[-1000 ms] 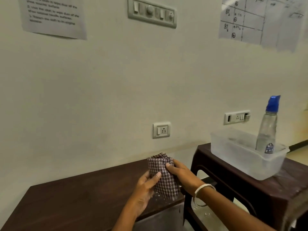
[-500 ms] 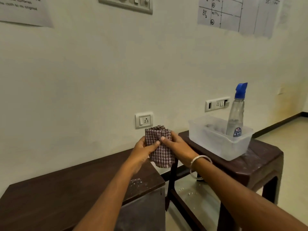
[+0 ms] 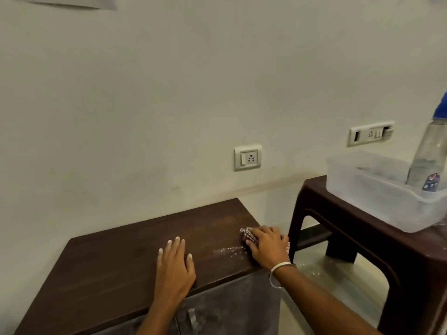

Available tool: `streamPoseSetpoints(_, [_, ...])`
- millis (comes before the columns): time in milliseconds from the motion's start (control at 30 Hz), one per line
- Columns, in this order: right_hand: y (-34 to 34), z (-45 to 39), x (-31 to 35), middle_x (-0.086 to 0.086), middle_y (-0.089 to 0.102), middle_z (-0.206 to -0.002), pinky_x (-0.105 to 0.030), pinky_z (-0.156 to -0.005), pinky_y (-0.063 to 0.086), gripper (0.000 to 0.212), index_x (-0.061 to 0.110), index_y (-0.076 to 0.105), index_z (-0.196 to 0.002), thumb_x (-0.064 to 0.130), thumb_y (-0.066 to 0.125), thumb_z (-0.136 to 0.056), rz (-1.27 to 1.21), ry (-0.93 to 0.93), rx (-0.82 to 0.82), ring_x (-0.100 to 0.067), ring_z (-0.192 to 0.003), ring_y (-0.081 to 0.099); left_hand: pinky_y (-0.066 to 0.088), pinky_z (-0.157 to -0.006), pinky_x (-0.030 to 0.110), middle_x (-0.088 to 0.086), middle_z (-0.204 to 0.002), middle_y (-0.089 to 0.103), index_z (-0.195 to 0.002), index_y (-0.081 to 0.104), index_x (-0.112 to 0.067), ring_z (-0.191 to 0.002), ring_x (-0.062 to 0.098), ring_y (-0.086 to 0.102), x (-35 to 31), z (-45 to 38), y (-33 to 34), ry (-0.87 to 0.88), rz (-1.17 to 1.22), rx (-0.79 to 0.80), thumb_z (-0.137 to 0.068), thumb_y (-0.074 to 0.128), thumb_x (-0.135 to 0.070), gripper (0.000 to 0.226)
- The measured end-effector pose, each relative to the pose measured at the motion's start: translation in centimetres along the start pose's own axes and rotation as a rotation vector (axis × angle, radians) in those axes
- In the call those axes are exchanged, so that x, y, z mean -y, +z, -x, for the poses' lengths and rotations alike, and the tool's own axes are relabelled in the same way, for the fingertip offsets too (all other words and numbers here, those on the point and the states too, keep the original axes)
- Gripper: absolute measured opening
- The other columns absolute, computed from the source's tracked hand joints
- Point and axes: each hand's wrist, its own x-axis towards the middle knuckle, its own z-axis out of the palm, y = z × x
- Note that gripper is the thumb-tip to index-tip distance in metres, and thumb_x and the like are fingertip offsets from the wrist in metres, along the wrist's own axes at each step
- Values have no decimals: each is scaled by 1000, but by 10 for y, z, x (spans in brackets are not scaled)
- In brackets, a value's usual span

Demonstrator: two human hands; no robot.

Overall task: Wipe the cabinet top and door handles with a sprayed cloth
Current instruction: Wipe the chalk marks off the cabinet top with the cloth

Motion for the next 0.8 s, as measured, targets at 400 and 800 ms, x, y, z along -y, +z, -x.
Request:
streamPoseSetpoints(400, [57,32,140,12,57,-129,-56,-105,19,34,31,56,-122,40,46,-91,-257,-217,120,-14,-124,46,14,-121,44,10,-150,43,-142,45,-5,-143,23,32,21,7,-3,-75,113,-277,-92,22,-36,64])
streamPoseSetpoints(800, [21,19,40,19,56,-130,-43,-101,28,37,42,53,-127,47,47,-91,-130,32,-36,-9,-121,51,13,-122,42,10,-149,45,-142,46,-5,-143,22,33,38,14,-9,-117,158,-300,-94,26,-32,59])
